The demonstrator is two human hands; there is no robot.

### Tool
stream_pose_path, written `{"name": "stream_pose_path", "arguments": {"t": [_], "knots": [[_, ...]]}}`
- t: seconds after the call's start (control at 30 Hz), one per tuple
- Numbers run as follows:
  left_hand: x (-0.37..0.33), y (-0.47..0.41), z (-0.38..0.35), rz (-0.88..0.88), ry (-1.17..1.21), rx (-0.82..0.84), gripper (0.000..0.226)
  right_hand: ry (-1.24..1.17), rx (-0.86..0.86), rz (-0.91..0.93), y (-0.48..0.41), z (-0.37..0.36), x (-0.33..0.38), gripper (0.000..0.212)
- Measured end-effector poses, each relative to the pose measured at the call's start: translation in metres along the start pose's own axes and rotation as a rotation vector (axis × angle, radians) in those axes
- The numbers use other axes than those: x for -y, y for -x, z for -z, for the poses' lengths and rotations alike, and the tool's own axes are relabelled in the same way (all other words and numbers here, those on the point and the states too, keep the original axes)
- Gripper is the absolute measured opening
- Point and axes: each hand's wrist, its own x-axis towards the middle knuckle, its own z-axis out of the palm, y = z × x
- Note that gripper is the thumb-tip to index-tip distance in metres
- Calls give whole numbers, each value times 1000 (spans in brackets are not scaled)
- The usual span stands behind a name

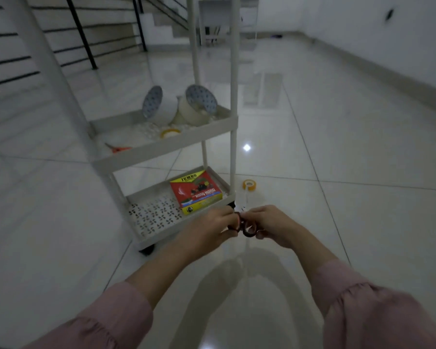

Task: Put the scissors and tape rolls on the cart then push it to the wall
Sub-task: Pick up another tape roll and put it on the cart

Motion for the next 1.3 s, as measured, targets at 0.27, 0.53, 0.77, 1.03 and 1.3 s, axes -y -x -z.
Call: {"name": "stream_pose_path", "arguments": {"t": [0.27,0.53,0.77,1.03,1.3], "knots": [[-4,20,140,-30,-551,-713,27,-227,-59,369,46,-45,76,13],[35,73,185,563,106,-909,47,-38,-151,641,45,-111,190,14],[58,78,185,621,156,-842,31,163,-71,436,12,-140,242,18],[68,82,192,556,166,-821,26,400,-165,457,-22,-181,230,28],[49,76,166,528,-240,-969,35,447,-528,981,1,-158,167,24]]}}
